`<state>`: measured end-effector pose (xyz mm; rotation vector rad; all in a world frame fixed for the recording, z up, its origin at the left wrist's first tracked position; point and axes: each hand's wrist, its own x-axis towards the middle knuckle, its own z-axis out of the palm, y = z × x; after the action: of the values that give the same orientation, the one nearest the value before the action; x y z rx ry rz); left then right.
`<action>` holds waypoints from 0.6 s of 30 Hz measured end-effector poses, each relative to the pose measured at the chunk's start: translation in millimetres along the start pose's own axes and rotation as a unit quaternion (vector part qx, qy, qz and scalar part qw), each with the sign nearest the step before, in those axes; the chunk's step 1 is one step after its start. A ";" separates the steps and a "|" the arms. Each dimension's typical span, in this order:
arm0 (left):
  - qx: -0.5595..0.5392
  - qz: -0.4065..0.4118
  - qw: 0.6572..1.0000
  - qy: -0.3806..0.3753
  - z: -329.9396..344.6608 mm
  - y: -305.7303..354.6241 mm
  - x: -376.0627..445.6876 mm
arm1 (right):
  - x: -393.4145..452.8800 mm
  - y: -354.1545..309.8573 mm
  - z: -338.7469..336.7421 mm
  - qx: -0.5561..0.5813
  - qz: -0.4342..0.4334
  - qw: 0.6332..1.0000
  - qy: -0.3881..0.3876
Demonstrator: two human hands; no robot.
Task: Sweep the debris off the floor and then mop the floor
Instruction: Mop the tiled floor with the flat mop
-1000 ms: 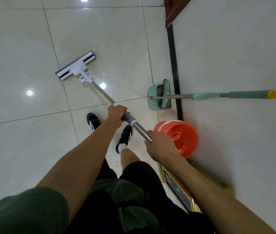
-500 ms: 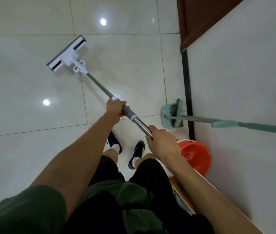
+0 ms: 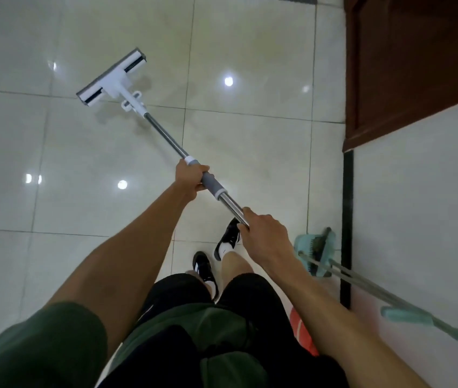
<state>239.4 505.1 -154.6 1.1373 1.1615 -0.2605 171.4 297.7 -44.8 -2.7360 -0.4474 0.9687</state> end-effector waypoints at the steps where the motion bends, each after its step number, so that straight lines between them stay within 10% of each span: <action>1: -0.003 -0.001 1.000 0.008 1.7 9.3 3.9 | 8.7 -1.1 -7.7 0.001 -0.008 1.000 0.003; 18: -0.031 -0.027 0.997 0.066 -32.2 134.1 119.8 | 173.8 -81.8 -87.3 -0.054 -0.044 0.996 -0.052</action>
<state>364.5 636.8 -175.1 1.0824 1.3093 -0.1910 338.1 426.7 -54.8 -2.7426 -0.6502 1.0978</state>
